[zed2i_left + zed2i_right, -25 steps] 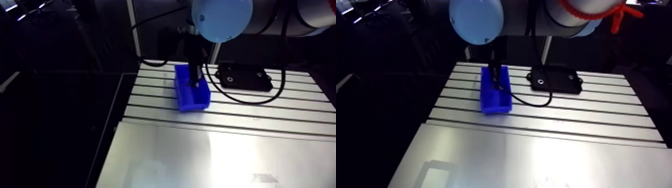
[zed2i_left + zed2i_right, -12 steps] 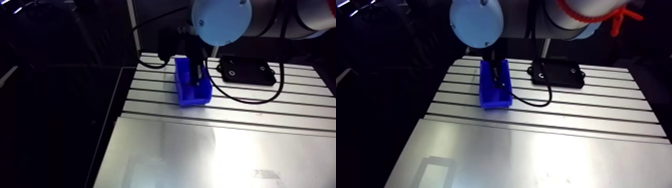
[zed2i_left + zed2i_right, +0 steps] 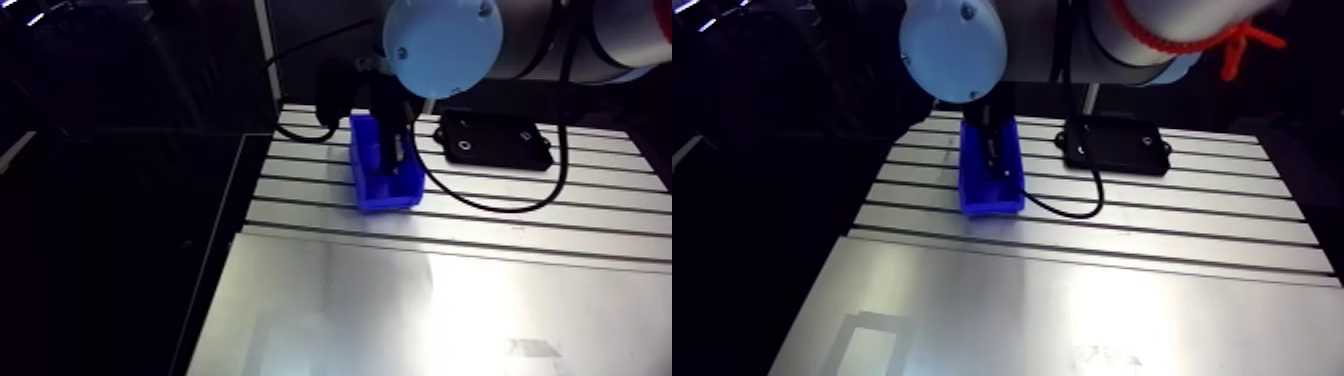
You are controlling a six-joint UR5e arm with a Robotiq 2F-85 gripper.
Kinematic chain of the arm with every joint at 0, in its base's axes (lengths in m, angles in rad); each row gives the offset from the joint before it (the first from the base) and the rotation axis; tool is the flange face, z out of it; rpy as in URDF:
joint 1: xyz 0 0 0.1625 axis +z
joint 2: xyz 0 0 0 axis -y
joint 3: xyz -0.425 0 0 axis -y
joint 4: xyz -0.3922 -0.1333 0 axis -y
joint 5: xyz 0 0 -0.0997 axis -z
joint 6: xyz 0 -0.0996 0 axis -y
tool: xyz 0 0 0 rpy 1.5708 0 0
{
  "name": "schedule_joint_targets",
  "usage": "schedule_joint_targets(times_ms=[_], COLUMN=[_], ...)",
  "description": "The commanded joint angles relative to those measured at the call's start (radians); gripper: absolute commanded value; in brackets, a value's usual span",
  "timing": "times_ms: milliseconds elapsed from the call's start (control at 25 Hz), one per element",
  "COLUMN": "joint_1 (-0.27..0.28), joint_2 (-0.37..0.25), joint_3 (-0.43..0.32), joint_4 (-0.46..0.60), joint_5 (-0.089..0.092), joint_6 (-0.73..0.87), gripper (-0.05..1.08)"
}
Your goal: Pick up the M10 bolt from the tray and put it into the blue bin.
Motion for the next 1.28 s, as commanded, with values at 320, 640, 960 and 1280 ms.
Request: schedule_joint_targets(times_ms=[320, 640, 960, 1280], joint_1=[0.009, 0.012, 0.012, 0.008], joint_2=[0.000, -0.028, -0.113, -0.192], joint_3=[0.000, 0.000, -0.037, -0.198], joint_4=[0.000, 0.009, 0.087, 0.365], joint_5=[-0.001, -0.003, -0.029, -0.060], joint_6=[0.018, 0.058, 0.066, 0.315], gripper=[0.22, 0.01, 0.01, 0.01])
